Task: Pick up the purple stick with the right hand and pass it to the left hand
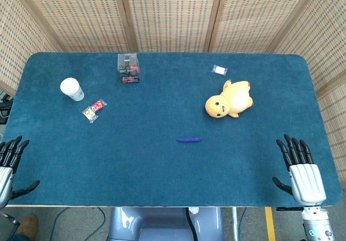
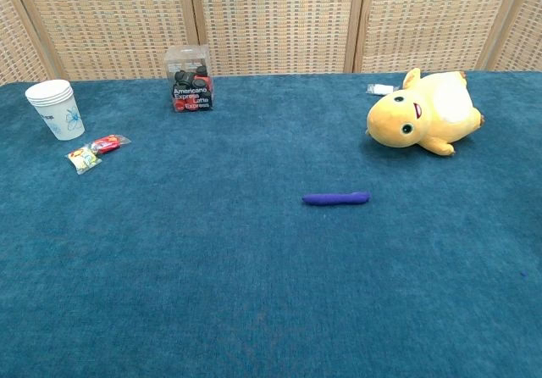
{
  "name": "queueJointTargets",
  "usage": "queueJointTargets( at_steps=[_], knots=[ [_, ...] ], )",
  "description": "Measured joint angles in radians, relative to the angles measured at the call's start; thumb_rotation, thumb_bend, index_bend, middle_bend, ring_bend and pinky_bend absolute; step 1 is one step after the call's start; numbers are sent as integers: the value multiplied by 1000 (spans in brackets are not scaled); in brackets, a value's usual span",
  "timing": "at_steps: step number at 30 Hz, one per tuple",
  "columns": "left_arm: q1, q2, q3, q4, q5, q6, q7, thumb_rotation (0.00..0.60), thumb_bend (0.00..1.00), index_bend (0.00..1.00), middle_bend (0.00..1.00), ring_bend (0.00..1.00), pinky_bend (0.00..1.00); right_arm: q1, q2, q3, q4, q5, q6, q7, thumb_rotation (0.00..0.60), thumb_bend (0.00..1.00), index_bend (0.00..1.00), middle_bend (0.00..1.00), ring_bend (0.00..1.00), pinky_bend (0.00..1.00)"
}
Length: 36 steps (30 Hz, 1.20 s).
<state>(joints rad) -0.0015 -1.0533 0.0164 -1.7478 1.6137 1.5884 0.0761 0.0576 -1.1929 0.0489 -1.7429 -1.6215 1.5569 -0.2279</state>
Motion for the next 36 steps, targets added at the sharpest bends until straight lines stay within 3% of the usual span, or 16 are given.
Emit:
queueJointTargets(
  at_steps=[8, 14, 21, 29, 36],
  knots=[
    [-1, 1, -2, -3, -4, -4, 2, 600, 0, 0, 0, 0, 0, 8, -5, -2, 2, 5, -21, -3, 600, 0, 1, 0, 0, 0],
    [1, 2, -7, -6, -10, 2, 4, 600, 0, 0, 0, 0, 0, 36, -18, 1, 11, 10, -68, -7, 600, 0, 65, 0, 0, 0],
    [-6, -1, -10, -9, -26, -21, 10, 600, 0, 0, 0, 0, 0, 148, -53, 40, 54, 54, -243, 6, 600, 6, 155, 0, 0, 0],
    [-33, -35, -26, 1, -87, -84, 73, 600, 0, 0, 0, 0, 0, 345, -169, 137, 122, 198, -475, -12, 600, 167, 289, 0, 0, 0],
    [-48, -55, -42, 14, -125, -106, 94, 600, 0, 0, 0, 0, 0, 481, -285, 193, 178, 367, -642, -39, 600, 308, 323, 0, 0, 0]
  ],
)
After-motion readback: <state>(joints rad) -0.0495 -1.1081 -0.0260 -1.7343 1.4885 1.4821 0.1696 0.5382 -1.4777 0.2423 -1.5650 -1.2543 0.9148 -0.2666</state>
